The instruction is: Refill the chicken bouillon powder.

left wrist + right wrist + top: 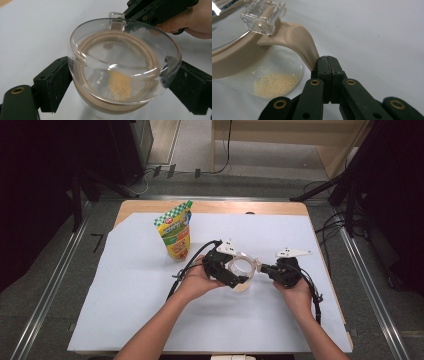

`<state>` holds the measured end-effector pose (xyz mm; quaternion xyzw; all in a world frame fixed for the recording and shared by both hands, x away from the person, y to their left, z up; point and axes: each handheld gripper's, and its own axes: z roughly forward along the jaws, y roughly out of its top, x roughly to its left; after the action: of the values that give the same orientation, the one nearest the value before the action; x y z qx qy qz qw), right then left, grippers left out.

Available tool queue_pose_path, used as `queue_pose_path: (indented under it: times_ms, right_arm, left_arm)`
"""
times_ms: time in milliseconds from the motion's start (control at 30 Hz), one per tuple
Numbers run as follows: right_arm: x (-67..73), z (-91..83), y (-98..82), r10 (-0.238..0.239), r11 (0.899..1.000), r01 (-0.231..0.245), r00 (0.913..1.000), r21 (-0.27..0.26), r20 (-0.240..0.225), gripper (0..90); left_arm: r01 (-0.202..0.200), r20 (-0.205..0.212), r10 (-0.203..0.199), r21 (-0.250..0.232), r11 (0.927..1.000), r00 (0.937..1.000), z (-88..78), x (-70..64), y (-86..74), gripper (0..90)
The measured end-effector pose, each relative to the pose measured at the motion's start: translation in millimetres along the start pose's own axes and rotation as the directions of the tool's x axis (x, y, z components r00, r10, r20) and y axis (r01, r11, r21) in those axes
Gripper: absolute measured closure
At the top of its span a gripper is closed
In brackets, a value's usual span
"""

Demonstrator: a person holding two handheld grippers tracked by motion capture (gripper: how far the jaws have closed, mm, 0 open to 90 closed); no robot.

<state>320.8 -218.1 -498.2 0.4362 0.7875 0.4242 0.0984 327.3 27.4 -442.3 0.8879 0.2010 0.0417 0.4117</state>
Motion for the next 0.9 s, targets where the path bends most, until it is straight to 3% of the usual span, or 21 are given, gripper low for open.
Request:
queue_pose_path:
  times_ms: [300,333,433,567,900]
  right_arm:
    - [0.1,-0.3,-0.1,0.0,1.0,0.0,1.0,0.0,0.0,90.0]
    - [0.2,-0.3,0.0,-0.001,1.0,0.001,1.0,0.0,0.0,90.0]
    - [0.3,-0.6,0.0,-0.002,1.0,0.002,1.0,0.0,-0.002,90.0]
    - [0.2,-0.6,-0.1,-0.004,1.0,0.004,1.0,-0.001,-0.001,90.0]
    - [0.2,-1.1,0.1,-0.005,1.0,0.005,1.0,-0.001,-0.003,90.0]
  left_arm:
    - [-0.001,0.0,0.001,-0.005,1.0,1.0,-4.7,-1.4,8.8,10.8]
    - [0.001,0.016,0.0,-0.018,0.9998,0.9999,-5.9,-1.7,9.9,11.4]
    - [0.01,0.018,-0.01,-0.049,0.9988,0.9998,-9.8,-2.9,15.3,22.8]
    - [0.015,0.001,-0.015,-0.032,0.9994,0.9999,-11.9,-3.4,22.4,26.9]
    - [0.02,0.013,-0.019,-0.033,0.9993,0.9997,-15.7,-7.1,34.6,59.2]
